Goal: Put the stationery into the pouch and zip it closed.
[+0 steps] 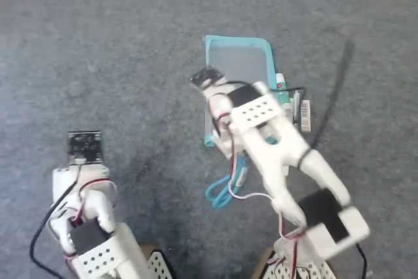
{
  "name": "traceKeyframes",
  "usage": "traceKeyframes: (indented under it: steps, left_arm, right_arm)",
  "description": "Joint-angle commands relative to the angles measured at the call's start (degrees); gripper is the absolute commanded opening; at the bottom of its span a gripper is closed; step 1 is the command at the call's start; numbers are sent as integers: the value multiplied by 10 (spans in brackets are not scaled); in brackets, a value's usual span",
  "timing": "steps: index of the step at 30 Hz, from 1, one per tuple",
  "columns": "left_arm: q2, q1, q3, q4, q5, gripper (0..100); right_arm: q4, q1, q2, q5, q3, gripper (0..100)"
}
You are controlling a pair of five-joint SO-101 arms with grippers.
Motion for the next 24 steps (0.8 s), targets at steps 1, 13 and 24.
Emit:
traceKeyframes:
  steps: [1, 13, 24]
  left_arm:
    - [-9, 127, -62, 25, -2, 195]
    - [-8, 345, -195, 24, 32, 245]
    - [225, 425, -283, -72, 137, 273]
  right_arm:
    - [58, 26, -104, 44, -58, 7]
    - [100, 16, -182, 47, -112, 7]
    - [81, -60, -335, 21, -65, 7]
